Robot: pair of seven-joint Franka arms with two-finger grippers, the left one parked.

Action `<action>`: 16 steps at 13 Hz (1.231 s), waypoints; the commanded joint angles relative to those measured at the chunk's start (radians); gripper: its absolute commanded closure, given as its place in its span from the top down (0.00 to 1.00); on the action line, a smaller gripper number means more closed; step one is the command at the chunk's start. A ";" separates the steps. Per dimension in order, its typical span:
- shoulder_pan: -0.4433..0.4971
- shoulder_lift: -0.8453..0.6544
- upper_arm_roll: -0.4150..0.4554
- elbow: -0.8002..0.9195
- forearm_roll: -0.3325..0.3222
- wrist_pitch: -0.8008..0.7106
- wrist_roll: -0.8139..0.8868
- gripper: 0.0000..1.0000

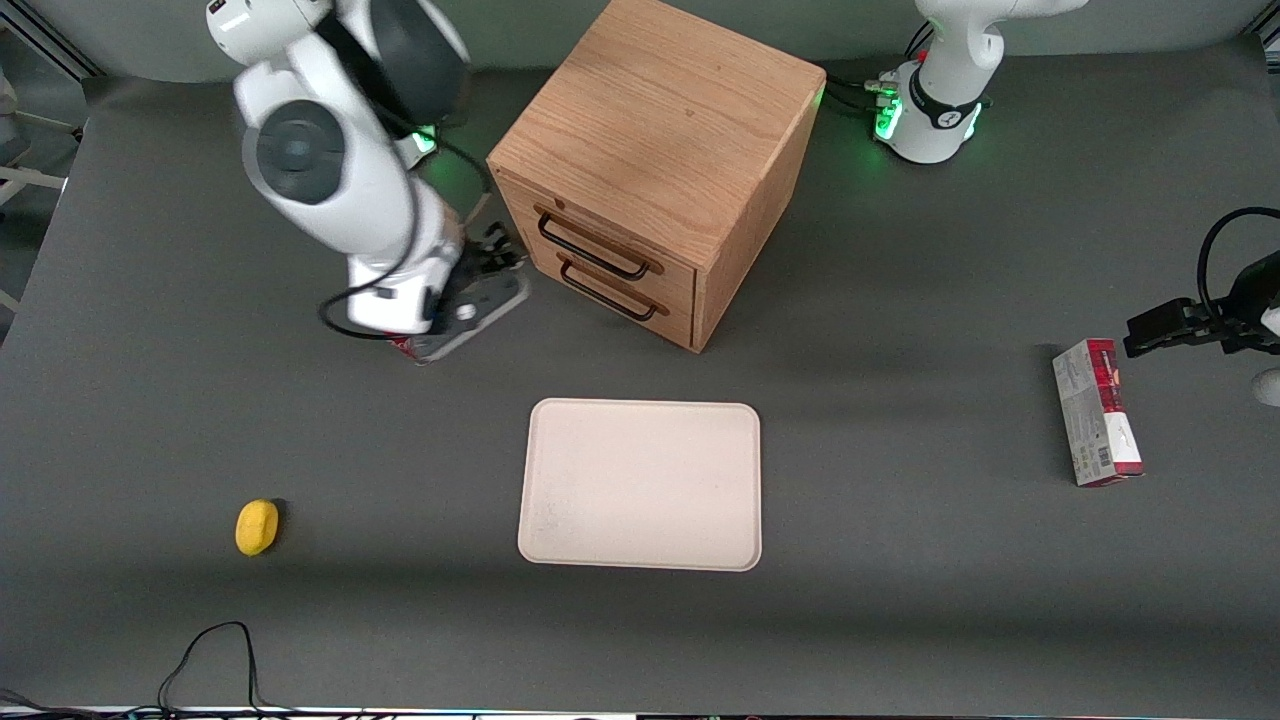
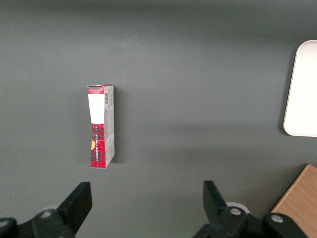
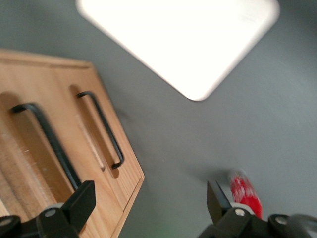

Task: Open upper drawer

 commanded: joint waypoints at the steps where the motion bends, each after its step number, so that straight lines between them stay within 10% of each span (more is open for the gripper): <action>1: 0.083 0.056 -0.014 0.038 0.013 0.045 -0.138 1.00; 16: 0.103 0.111 -0.014 -0.031 0.071 0.028 -0.164 1.00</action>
